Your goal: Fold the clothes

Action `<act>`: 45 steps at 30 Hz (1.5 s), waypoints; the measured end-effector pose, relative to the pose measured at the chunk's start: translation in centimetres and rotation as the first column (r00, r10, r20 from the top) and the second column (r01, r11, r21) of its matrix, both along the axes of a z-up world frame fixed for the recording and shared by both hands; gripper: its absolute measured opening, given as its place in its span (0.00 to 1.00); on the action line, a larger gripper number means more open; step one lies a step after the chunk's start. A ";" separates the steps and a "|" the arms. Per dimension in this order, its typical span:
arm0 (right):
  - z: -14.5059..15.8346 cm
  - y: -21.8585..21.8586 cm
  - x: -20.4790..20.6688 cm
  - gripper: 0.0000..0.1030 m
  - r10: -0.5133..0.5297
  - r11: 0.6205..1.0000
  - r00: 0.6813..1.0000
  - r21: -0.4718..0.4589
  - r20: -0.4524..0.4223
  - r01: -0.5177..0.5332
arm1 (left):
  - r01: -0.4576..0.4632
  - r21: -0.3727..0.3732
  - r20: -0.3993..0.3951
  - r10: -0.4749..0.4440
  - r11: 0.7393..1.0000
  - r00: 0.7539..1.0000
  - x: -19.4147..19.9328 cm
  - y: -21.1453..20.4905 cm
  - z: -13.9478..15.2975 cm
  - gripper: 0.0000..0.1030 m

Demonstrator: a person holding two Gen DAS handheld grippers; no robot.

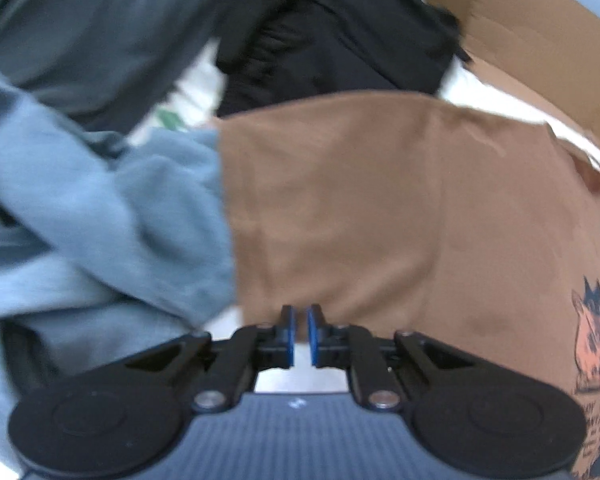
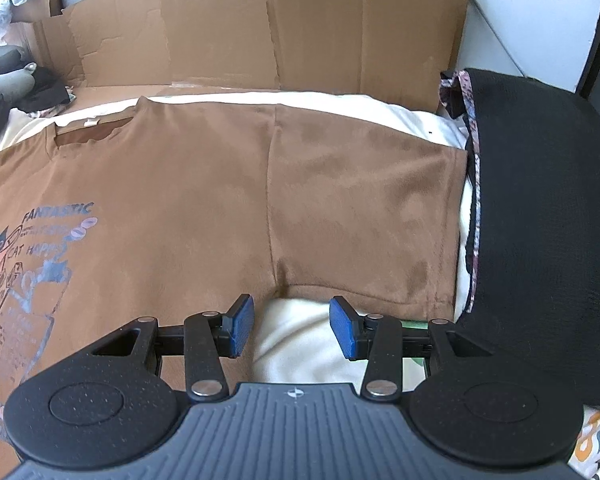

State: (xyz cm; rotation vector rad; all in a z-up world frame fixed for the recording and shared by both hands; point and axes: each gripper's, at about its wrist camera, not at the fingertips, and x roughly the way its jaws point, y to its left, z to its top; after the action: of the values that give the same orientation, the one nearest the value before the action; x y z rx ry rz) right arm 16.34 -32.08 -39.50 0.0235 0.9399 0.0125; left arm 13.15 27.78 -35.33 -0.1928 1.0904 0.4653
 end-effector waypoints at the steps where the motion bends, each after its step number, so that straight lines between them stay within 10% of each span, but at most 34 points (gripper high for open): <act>1: 0.0 0.0 0.0 0.48 0.001 1.000 1.000 0.000 -0.001 -0.001 | -0.005 0.000 0.013 0.005 1.000 1.000 -0.1 0.2 0.5 0.09; 24: -0.2 -0.6 0.2 0.48 -0.030 0.999 0.999 -0.022 -0.029 0.030 | -0.076 0.091 0.008 0.075 0.993 0.997 -0.1 0.7 -0.3 0.16; 29: 1.3 0.2 4.7 0.50 -0.056 0.998 0.998 0.031 -0.021 0.057 | -0.018 0.139 0.049 0.012 0.990 0.999 0.8 -1.8 1.6 0.40; 45: 24.6 8.1 15.4 0.80 0.278 0.953 0.960 0.112 0.039 -0.281 | 0.231 0.038 0.138 -0.235 0.972 0.962 11.9 -10.9 13.4 0.60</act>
State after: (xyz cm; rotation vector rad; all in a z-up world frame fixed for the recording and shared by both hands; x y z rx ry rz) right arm 31.71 -23.96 -14.92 -0.0017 0.9127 0.3303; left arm 25.01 16.91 -21.92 -0.0751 0.9540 0.2479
